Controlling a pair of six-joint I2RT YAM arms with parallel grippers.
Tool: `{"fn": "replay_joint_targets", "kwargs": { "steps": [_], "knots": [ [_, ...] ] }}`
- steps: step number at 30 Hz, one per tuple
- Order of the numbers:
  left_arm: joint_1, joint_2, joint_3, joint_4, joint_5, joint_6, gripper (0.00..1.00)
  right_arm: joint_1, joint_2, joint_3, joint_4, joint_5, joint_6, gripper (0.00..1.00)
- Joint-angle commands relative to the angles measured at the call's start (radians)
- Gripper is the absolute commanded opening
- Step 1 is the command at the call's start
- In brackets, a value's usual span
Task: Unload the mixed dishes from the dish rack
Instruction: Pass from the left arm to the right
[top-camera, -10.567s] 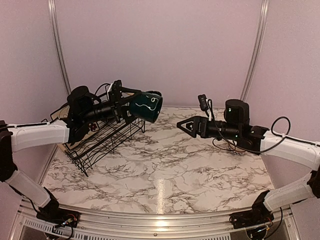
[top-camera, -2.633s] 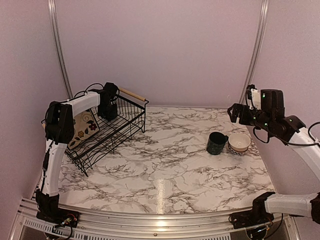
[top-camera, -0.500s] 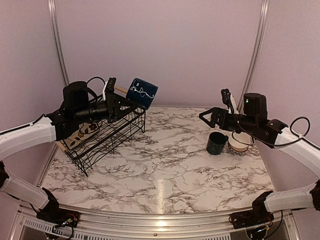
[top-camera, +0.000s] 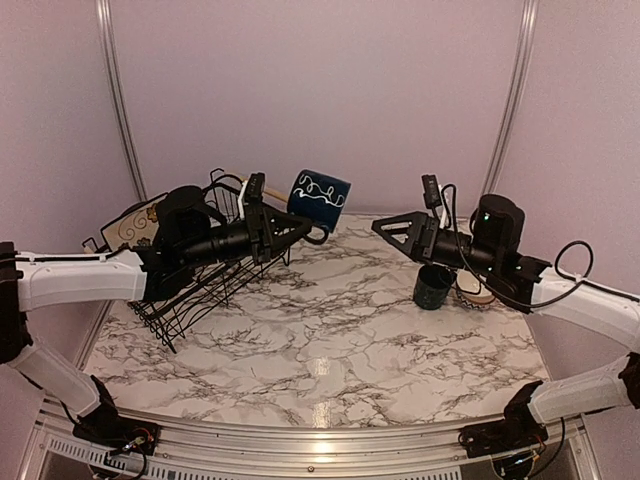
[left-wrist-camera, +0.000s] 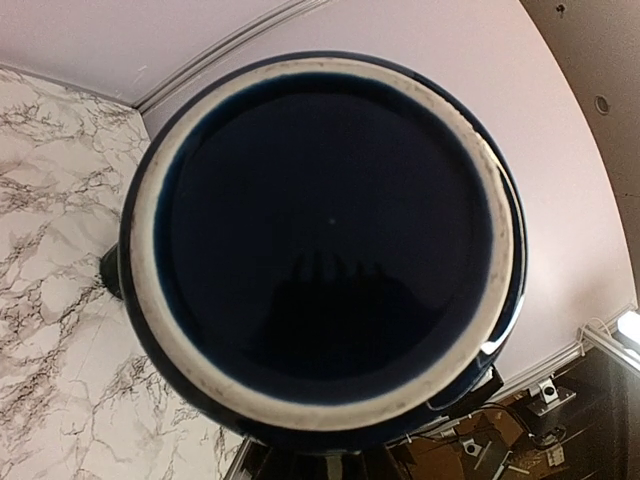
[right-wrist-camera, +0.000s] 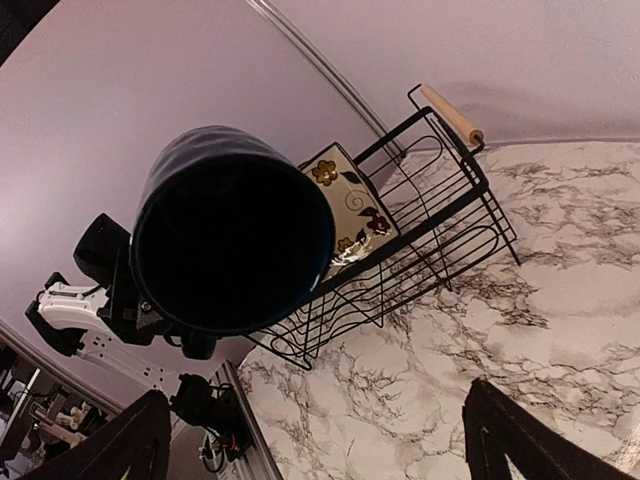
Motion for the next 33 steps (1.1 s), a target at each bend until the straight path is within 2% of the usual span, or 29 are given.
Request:
{"fn": "replay_joint_targets", "kwargs": {
  "steps": [1, 3, 14, 18, 25, 31, 32, 33],
  "knots": [
    [-0.041, 0.020, 0.001, 0.185, -0.039, -0.039, 0.00, 0.073, 0.020, 0.069, 0.124, -0.009, 0.019, 0.98],
    [-0.058, 0.034, 0.010, 0.183, -0.050, -0.033, 0.00, 0.097, 0.034, 0.080, 0.139, 0.007, 0.022, 0.98],
    [-0.127, 0.153, 0.039, 0.273, -0.057, -0.076, 0.00, 0.113, 0.097, 0.073, 0.268, 0.003, 0.116, 0.73],
    [-0.144, 0.180, 0.048, 0.279, -0.064, -0.058, 0.00, 0.113, 0.123, 0.037, 0.351, 0.003, 0.206, 0.58],
    [-0.153, 0.222, 0.066, 0.289, -0.054, -0.055, 0.00, 0.113, 0.203, 0.014, 0.526, -0.056, 0.341, 0.36],
    [-0.154, 0.215, 0.067, 0.233, -0.053, -0.016, 0.00, 0.113, 0.202, 0.025, 0.510, -0.062, 0.328, 0.11],
    [-0.152, 0.203, 0.070, 0.195, -0.061, 0.009, 0.02, 0.113, 0.195, 0.027, 0.489, -0.058, 0.313, 0.08],
    [-0.152, 0.187, 0.073, 0.149, -0.075, 0.040, 0.11, 0.112, 0.185, 0.029, 0.466, -0.052, 0.297, 0.05]
  ]
}}
